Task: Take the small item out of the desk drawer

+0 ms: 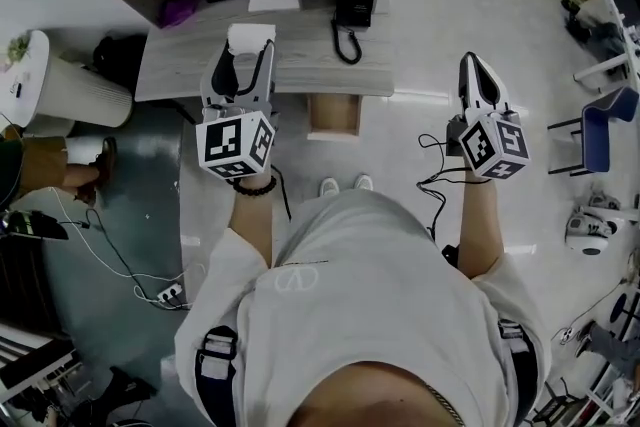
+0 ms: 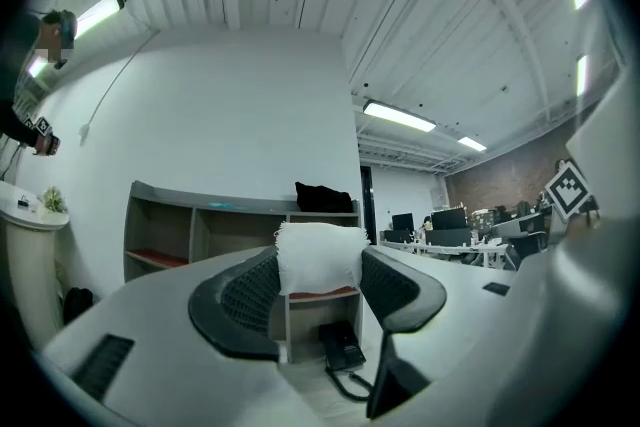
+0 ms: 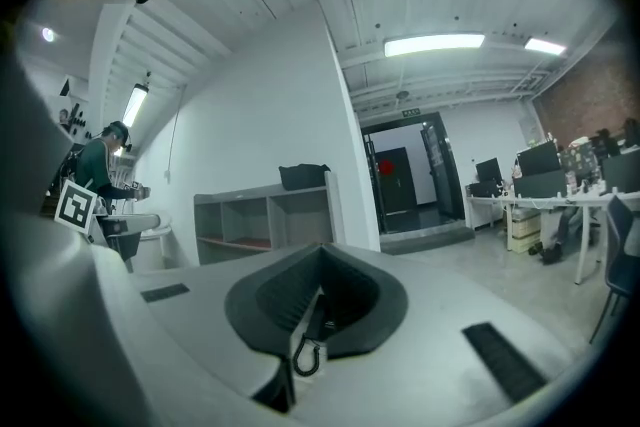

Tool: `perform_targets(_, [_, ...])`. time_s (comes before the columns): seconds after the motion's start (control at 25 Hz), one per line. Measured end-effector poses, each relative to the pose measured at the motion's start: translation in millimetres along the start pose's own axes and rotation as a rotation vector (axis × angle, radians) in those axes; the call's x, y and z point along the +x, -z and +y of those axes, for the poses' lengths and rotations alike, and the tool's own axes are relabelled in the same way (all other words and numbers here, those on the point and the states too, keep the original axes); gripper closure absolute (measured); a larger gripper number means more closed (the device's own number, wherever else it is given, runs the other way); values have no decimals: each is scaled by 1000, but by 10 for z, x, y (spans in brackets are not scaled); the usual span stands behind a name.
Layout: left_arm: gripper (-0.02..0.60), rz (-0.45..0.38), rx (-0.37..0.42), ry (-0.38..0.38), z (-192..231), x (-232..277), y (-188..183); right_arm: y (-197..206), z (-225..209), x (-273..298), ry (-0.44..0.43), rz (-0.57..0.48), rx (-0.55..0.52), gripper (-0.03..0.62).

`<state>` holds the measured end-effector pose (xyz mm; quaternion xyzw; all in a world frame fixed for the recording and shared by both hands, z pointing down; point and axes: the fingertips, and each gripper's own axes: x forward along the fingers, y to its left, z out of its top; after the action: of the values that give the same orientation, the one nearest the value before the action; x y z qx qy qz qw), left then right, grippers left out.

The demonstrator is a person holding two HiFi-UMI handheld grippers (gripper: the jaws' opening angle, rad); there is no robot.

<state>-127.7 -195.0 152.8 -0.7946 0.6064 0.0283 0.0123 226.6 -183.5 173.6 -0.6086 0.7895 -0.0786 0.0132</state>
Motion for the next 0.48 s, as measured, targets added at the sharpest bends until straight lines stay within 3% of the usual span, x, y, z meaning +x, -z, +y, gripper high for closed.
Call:
perform_targets(0.24, [328, -46, 36, -13, 92, -77, -192, -107, -94, -50, 27, -31, -7, 595])
perform_targets(0.48, [328, -60, 11, 6, 145, -89, -152, -204, -267, -128, 72, -59, -1, 595])
